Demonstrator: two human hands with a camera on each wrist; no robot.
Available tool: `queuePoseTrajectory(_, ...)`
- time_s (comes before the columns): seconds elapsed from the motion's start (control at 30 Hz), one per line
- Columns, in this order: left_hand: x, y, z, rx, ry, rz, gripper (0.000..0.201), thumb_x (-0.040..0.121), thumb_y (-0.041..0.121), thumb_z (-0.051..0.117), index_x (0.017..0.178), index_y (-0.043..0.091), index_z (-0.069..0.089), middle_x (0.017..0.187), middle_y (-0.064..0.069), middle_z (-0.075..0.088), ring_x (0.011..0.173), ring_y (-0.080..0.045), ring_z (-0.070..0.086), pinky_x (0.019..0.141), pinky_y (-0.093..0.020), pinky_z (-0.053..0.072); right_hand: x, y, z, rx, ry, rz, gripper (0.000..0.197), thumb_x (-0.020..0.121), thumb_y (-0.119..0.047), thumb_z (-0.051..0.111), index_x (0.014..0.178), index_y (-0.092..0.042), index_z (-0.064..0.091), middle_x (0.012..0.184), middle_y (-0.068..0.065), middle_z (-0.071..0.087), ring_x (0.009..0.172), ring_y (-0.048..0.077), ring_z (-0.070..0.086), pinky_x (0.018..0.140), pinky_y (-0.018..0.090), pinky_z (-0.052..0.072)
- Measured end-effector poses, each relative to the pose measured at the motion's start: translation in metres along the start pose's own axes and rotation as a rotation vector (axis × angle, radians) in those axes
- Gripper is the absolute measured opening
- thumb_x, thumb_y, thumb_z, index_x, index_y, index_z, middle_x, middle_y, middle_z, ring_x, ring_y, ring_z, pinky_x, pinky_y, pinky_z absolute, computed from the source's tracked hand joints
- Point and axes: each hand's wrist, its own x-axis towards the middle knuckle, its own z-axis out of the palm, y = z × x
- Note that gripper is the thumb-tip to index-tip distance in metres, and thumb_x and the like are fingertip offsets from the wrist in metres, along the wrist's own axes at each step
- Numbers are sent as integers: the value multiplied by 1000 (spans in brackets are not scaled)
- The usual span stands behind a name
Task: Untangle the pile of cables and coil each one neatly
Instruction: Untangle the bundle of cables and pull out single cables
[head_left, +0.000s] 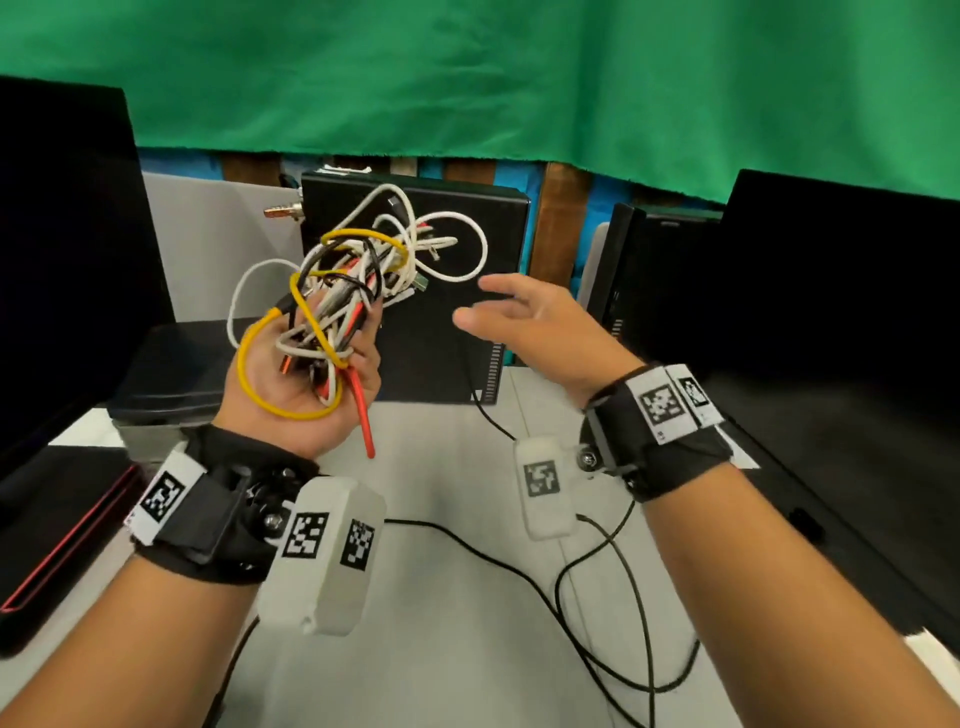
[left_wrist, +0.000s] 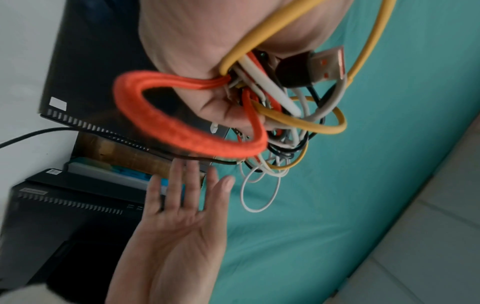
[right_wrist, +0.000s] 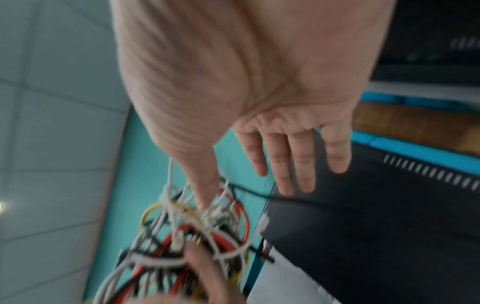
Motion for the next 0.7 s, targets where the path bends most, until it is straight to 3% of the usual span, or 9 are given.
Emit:
queuePoseTrajectory(0.07, 1, -4, 1, 6, -68, -31, 42, 103, 40, 34, 108, 19, 70, 97, 0, 72, 56, -8, 62, 49, -18, 52, 0, -10, 20, 59, 3, -81, 36, 95, -29, 67, 127, -16, 59, 98, -2, 74, 93, 7, 70, 82, 20, 53)
queuePoseTrajectory(0.13, 1, -4, 0, 2, -63, -17, 40, 102, 38, 35, 102, 17, 70, 93, -2, 72, 54, -8, 61, 47, -18, 52, -13, -14, 34, 83, 44, -189, 16, 101, -19, 57, 110, -9, 66, 65, -4, 61, 60, 6, 62, 72, 31, 60)
queuePoseTrajectory(0.2, -3, 1, -1, -25, -62, 11, 31, 96, 32, 44, 99, 16, 71, 95, -1, 70, 54, -7, 61, 48, -18, 51, -30, -8, 35, 62, 9, -262, 17, 102, -17, 53, 99, -12, 70, 57, -10, 48, 50, 2, 49, 59, 34, 58)
queuePoseTrajectory(0.3, -7, 15, -3, -77, -62, 80, 31, 78, 27, 54, 102, 15, 70, 100, 3, 67, 56, -7, 61, 51, -17, 51, -57, 8, 27, 17, -191, -270, 19, 102, -19, 54, 93, -21, 70, 56, -12, 50, 51, 3, 49, 59, 31, 55)
queuePoseTrajectory(0.37, -7, 24, -8, -102, -19, 143, 51, 76, 30, 52, 125, 19, 64, 113, 5, 63, 58, -7, 64, 51, -19, 53, -59, 31, 21, -179, -201, -208, 18, 101, -26, 56, 93, -24, 72, 61, -6, 59, 57, 5, 55, 66, 27, 55)
queuePoseTrajectory(0.43, -4, 28, -12, -129, -16, 155, 68, 80, 32, 53, 147, 26, 47, 123, 6, 59, 61, -9, 67, 52, -21, 54, -49, 65, 18, -422, -196, -103, 17, 99, -29, 59, 91, -27, 73, 76, -8, 69, 72, 6, 64, 76, 27, 56)
queuePoseTrajectory(0.6, -6, 12, 0, -82, -53, 91, 32, 99, 35, 38, 125, 26, 53, 106, 1, 66, 58, -8, 63, 52, -15, 48, -46, 134, 36, -761, -526, 139, 14, 91, -30, 64, 93, -24, 76, 103, -9, 68, 99, 13, 63, 92, 33, 52)
queuePoseTrajectory(0.67, -3, 2, 3, -44, -52, 80, 30, 98, 33, 40, 124, 26, 52, 108, 0, 63, 60, -8, 59, 55, -14, 44, -57, 149, 49, -830, -622, 175, 16, 89, -25, 65, 98, -17, 77, 102, -7, 66, 99, 14, 62, 86, 29, 52)
queuePoseTrajectory(0.7, -2, -4, 4, -25, -49, 61, 33, 94, 32, 44, 125, 26, 53, 108, 1, 62, 61, -7, 57, 56, -14, 42, -62, 154, 55, -875, -626, 168, 16, 88, -21, 65, 98, -15, 76, 99, -6, 63, 94, 14, 61, 76, 25, 50)
